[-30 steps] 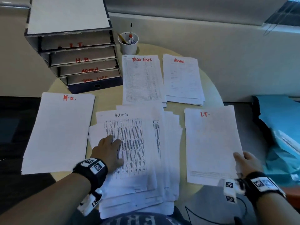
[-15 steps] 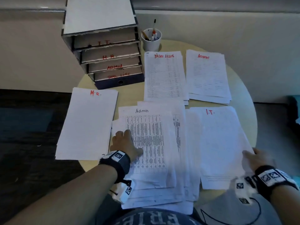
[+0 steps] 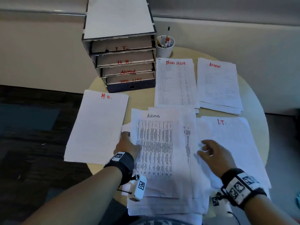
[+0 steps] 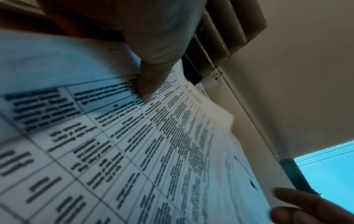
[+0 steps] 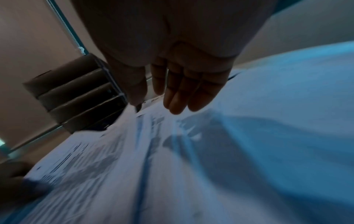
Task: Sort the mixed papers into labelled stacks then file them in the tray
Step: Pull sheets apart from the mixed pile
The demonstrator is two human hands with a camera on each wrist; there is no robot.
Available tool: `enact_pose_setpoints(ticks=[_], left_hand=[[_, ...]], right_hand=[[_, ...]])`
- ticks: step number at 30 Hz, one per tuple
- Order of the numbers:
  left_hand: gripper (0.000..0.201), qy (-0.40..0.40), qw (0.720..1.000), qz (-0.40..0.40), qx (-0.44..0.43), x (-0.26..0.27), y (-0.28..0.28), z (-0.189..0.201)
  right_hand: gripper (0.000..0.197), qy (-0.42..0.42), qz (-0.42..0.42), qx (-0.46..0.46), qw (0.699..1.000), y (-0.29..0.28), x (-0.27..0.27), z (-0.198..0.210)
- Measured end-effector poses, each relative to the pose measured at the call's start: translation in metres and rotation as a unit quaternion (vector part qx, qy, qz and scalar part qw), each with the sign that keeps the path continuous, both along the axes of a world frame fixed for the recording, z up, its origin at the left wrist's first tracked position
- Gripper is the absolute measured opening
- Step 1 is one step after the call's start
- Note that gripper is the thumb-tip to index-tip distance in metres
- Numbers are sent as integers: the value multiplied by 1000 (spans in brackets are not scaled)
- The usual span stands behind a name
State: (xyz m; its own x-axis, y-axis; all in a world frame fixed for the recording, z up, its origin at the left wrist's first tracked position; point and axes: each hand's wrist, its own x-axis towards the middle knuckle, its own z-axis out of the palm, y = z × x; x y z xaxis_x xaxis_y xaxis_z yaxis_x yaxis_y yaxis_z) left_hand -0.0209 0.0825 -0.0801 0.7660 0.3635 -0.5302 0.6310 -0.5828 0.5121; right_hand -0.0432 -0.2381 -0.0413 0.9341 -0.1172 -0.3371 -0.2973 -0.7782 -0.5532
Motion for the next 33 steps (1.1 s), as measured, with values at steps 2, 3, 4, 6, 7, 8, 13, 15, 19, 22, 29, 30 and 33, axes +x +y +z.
enact_pose_setpoints(ticks=[2,3,4,6,7,8,13,15,19,22,29,30,33], left_hand=[[30,-43,999,-9,-26,-1,5,1],[38,-62,997,-25,-38,-3,8,1],[45,-80,995,-40,-51,-4,11,2],[49,-114,989,-45,-88,-5,15,7],[49,-123,986,-39,-109,-5,17,9],[47,-125,984,-32,-124,-6,19,12],[32,-121,985,-56,-106,-4,30,9],[40,-106,989,-94,-37,-4,32,9],[24,-181,966,-173,62,-3,38,10],[22,-237,964,-119,-31,-4,36,23],[48,-44,929,-180,-320,-7,23,52],[54,-35,938,-189,-289,-3,22,50],[39,-84,981,-143,-100,12,19,33]], right_hand=[[46,43,17,46,998,26,3,-7],[51,59,17,55,997,36,5,-11],[56,66,12,59,996,44,8,-12],[65,74,-15,66,995,53,14,-16],[68,77,-28,68,994,55,17,-17],[70,82,-37,69,993,57,19,-18],[73,101,-56,65,991,56,27,-26],[74,108,-45,55,992,55,27,-28],[77,112,-29,39,993,57,24,-30],[75,66,-62,49,995,60,24,-28],[26,36,-150,332,931,37,14,-27],[36,46,-147,368,917,29,9,-28],[60,86,-133,407,900,8,-8,-27]])
